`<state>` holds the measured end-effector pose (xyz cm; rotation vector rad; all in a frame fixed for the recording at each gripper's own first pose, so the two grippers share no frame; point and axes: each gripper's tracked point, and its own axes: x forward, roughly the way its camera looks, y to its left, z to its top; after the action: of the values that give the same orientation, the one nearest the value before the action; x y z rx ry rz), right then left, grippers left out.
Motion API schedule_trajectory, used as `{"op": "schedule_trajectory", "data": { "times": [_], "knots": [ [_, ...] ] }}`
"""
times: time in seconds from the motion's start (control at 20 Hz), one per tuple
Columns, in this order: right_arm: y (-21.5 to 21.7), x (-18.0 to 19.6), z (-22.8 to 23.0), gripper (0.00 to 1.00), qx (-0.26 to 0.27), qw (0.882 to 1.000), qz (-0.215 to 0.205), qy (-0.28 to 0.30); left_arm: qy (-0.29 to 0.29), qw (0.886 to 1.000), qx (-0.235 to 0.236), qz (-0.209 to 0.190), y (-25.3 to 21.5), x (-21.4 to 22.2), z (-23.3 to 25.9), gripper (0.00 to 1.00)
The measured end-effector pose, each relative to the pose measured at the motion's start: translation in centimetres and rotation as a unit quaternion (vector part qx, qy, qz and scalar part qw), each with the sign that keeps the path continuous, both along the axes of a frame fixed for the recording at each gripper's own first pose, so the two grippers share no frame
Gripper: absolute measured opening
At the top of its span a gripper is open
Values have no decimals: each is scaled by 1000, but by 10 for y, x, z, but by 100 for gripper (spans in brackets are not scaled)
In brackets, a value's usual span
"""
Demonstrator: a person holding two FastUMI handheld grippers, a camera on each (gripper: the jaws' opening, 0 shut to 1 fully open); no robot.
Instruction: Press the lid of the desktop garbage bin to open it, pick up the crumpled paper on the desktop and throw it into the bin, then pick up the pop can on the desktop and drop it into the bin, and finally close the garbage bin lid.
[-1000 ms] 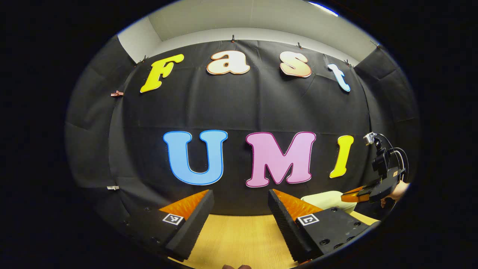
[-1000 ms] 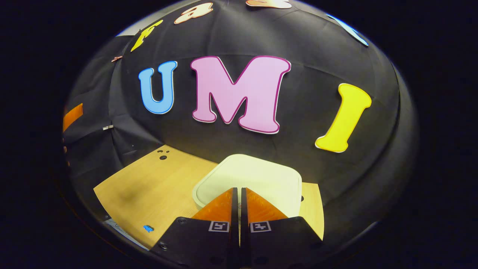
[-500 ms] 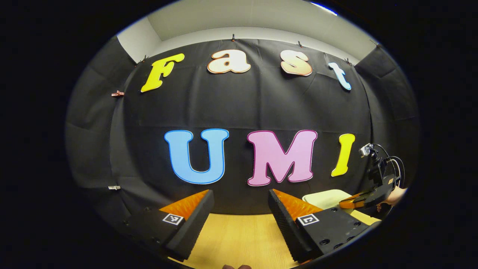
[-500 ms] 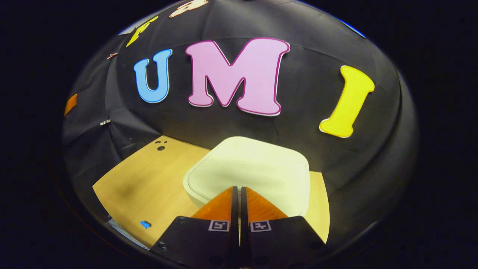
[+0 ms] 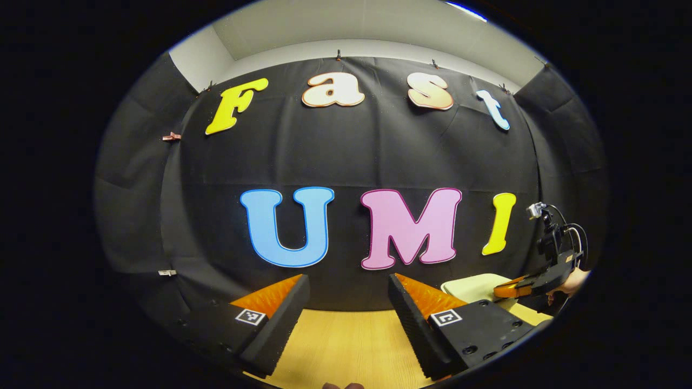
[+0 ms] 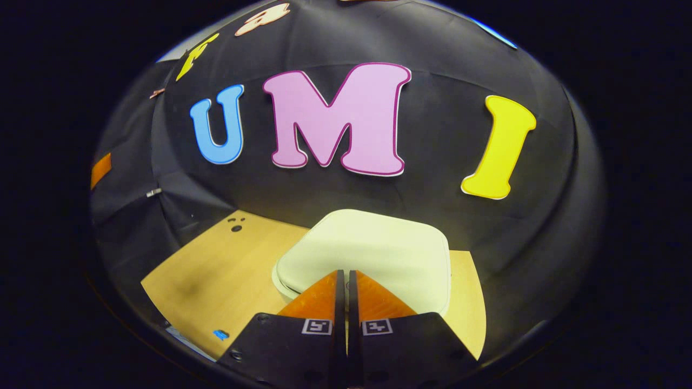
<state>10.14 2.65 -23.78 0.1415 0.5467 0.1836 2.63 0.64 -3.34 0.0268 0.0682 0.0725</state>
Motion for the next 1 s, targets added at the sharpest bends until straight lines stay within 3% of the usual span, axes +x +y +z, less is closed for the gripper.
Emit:
{"op": "schedule_trajectory", "data": {
  "times": [0.4, 0.8, 0.9, 1.0],
  "knots": [
    [-17, 3, 56, 5, -50, 993, -16, -103, 4, 1000, -3, -7, 0, 0, -2, 95],
    [-17, -3, 76, 5, -57, 990, -18, -127, 12, 1000, -8, -18, -2, -5, -8, 95],
    [-14, -8, 80, 10, -55, 990, -15, -130, 18, 1000, -13, -19, 1, -7, -13, 95],
    [-12, -13, 81, 21, -54, 990, -10, -131, 25, 999, -20, -20, 2, -11, -19, 95]
  ]
}}
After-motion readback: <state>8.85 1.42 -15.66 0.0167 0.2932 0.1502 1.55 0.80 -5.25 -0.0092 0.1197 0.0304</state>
